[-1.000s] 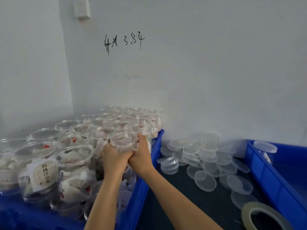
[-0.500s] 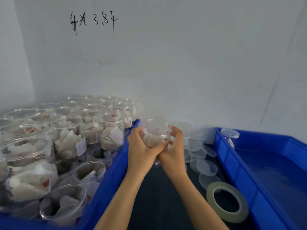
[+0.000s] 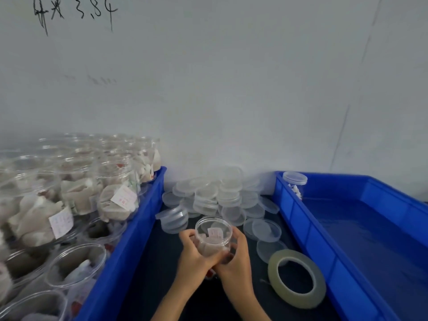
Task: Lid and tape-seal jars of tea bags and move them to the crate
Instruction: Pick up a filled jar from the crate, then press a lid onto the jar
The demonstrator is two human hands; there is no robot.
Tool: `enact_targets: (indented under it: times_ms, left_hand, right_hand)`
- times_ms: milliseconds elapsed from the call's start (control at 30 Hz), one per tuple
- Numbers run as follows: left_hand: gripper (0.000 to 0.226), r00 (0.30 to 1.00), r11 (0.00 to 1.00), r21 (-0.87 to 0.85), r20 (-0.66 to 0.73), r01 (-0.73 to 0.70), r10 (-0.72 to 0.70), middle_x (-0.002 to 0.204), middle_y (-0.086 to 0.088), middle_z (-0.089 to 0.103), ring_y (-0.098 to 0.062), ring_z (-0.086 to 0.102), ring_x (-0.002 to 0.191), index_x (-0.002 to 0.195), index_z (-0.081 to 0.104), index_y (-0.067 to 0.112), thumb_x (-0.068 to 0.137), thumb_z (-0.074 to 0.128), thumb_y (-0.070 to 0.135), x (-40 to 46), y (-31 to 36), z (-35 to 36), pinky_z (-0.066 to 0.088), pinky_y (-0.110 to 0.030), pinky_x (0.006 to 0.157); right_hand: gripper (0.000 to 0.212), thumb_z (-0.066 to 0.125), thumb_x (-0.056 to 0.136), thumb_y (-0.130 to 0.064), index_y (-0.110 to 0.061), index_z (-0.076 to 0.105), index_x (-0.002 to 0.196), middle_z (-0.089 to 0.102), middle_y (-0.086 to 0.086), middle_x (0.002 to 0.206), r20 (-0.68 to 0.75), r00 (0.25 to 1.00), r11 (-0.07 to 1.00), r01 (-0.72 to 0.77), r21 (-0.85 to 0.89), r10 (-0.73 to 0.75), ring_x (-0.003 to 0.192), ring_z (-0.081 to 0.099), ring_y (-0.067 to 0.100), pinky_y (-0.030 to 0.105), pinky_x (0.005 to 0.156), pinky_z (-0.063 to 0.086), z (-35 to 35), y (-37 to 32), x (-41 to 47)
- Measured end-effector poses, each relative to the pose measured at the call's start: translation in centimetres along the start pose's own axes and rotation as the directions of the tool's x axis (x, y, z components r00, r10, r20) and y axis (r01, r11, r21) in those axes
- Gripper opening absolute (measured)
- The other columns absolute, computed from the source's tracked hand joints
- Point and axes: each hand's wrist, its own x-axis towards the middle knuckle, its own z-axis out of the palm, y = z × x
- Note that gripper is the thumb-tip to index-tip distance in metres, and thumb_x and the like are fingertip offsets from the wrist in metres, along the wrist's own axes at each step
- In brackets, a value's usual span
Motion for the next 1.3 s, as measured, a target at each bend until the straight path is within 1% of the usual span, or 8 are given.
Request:
enact_targets:
  times_ms: [167,267,367,467,567,700,967,1300]
  left_hand:
    - [0.083,0.999,0.999,-0.032,0.008,-0.034,0.034,0.120,0.007,0.052,-0.013,0.063,0.101,0.110,0.033,0.039,0.052,0.092,0.036,-0.1,-0.7,0.0,0.061,-0.036,0.064]
    - [0.097,0.998,0.998,-0.014,0.012,-0.055,0.055,0.127,0.009,0.050,-0.012,0.059,0.111,0.120,0.030,0.039,0.043,0.089,0.051,-0.3,-1.4,-0.1,0.060,-0.037,0.080]
    - [0.105,0.994,0.994,0.041,0.061,-0.098,0.096,0.131,0.011,0.047,-0.005,0.055,0.117,0.130,0.025,0.037,0.051,0.095,0.033,-0.4,-2.6,-0.2,0.051,-0.023,0.094]
    - [0.101,0.991,0.991,0.044,0.063,-0.123,0.120,0.130,0.011,0.051,-0.002,0.058,0.114,0.128,0.029,0.039,0.054,0.095,0.022,-0.4,-3.3,-0.2,0.051,-0.021,0.093]
    - [0.099,0.989,0.989,0.019,0.037,-0.146,0.146,0.127,0.009,0.058,-0.005,0.063,0.110,0.126,0.033,0.042,0.050,0.095,0.028,-0.4,-3.6,-0.3,0.054,-0.026,0.088]
    - [0.102,0.985,0.985,0.013,0.004,-0.172,0.172,0.126,0.011,0.060,-0.005,0.063,0.110,0.126,0.033,0.049,0.046,0.094,0.033,-0.4,-3.6,-0.6,0.056,-0.030,0.089]
    - [0.103,0.986,0.987,-0.011,-0.034,-0.163,0.163,0.127,0.022,0.053,0.016,0.054,0.108,0.127,0.035,0.038,0.044,0.094,0.026,-0.1,-4.0,-0.7,0.049,-0.015,0.084]
    - [0.104,0.991,0.991,-0.016,-0.007,-0.132,0.132,0.121,0.026,0.050,0.019,0.054,0.103,0.123,0.035,0.037,0.038,0.095,0.034,1.0,-4.4,-0.8,0.044,-0.004,0.076]
  right_hand:
    - [0.078,0.083,0.066,-0.001,-0.029,0.046,0.129,0.055,0.000,0.124,0.053,0.999,1.000,0.006,-0.003,-0.006,0.107,0.062,0.008,0.023,0.072,0.056,-0.1,0.7,-0.4]
    - [0.085,0.065,0.073,0.010,-0.026,0.029,0.141,0.047,0.005,0.133,0.265,0.964,1.000,0.012,0.009,-0.014,0.118,0.056,0.016,0.030,0.085,0.056,-1.7,0.9,-0.4]
    - [0.073,0.047,0.074,0.013,-0.028,0.037,0.133,0.050,0.004,0.126,0.263,0.961,0.989,-0.109,0.097,0.080,0.115,0.056,0.021,0.024,0.085,0.053,-3.7,0.9,1.2]
    - [0.058,0.055,0.083,0.014,-0.020,0.040,0.128,0.046,0.005,0.129,0.029,0.991,0.977,-0.123,-0.175,0.129,0.125,0.046,0.023,0.020,0.094,0.044,-4.1,2.1,5.0]
    - [0.078,0.072,0.084,-0.009,-0.011,0.023,0.145,0.029,0.011,0.147,0.090,0.968,0.864,-0.166,-0.474,0.235,0.136,0.031,0.030,0.044,0.113,0.031,-2.9,3.5,8.3]
    - [0.087,0.062,0.089,-0.022,-0.012,0.001,0.150,0.015,0.021,0.154,0.127,0.945,0.643,-0.104,-0.759,0.302,0.138,0.025,0.036,0.043,0.112,0.028,-0.5,4.6,10.2]
    - [0.084,0.053,0.096,-0.028,-0.018,-0.009,0.153,0.013,0.022,0.156,0.149,0.930,0.416,-0.004,-0.909,0.335,0.141,0.025,0.038,0.049,0.111,0.030,1.3,4.6,11.2]
    - [0.052,0.056,0.094,-0.043,-0.041,0.031,0.139,0.012,0.006,0.147,0.120,0.988,0.734,0.011,-0.679,0.097,0.122,0.047,0.030,0.038,0.097,0.047,-1.3,2.1,9.9]
